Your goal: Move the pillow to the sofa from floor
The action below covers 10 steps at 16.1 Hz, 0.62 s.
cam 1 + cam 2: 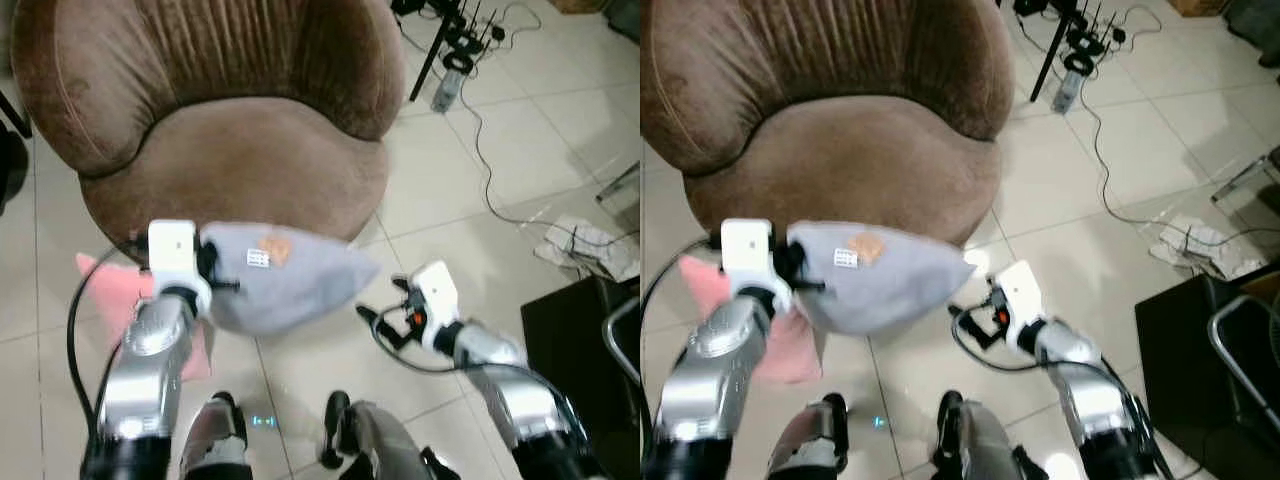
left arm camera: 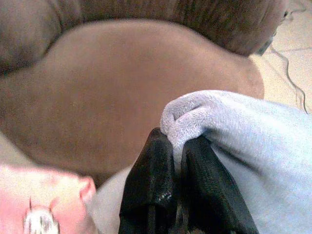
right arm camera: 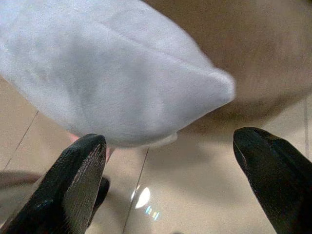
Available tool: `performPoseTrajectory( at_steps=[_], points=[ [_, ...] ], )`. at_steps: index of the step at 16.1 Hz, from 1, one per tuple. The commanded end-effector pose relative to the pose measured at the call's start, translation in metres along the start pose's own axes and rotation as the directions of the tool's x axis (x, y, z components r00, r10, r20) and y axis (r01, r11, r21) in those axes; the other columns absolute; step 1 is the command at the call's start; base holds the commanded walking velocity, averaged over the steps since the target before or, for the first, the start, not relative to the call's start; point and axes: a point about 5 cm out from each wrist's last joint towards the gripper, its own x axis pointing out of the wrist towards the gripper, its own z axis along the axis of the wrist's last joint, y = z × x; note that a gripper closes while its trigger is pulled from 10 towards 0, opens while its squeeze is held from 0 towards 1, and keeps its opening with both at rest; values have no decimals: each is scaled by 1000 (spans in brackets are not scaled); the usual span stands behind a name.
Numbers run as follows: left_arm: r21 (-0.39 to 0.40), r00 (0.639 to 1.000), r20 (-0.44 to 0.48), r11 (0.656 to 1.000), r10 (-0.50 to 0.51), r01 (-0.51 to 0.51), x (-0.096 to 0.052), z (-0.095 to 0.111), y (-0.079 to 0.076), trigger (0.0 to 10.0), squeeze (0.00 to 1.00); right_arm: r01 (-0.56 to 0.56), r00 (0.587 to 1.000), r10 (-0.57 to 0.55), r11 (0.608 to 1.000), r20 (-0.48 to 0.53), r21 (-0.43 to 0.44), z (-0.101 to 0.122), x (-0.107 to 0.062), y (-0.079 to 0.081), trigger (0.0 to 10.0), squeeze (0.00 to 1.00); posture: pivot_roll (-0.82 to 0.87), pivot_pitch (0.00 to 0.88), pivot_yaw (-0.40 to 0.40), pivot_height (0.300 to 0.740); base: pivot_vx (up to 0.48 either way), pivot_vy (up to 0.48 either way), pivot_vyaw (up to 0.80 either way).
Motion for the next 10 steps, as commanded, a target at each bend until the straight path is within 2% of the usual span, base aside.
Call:
performPoseTrajectory(
  at_steps=[1, 2, 5, 10],
  points=[
    [-11, 1000, -3, 1000, 4, -4, -7, 2, -8, 0, 0, 13, 1000, -12, 999, -12, 53, -6, -5, 1, 10000, 0, 99, 238, -165, 740, 0, 0, 0],
    [-21, 1000, -17, 1000, -17, 17, -14, 0, -21, 0, 0, 15, 999, -14, 999, -29, 39, -10, -4, 6, 10000, 0, 98, 243, -167, 740, 0, 0, 0],
    [-5, 999, 4, 999, -38, 38, -14, 12, -32, 0, 0, 4, 1000, -3, 998, -19, 63, -7, -3, 9, 10000, 0, 92, 245, -167, 740, 0, 0, 0],
    [8, 999, 18, 999, -36, 36, -13, 20, -38, 0, 0, 6, 1000, -4, 998, -29, 60, -6, 0, 10, 10000, 0, 84, 247, -163, 740, 0, 0, 0]
  ],
)
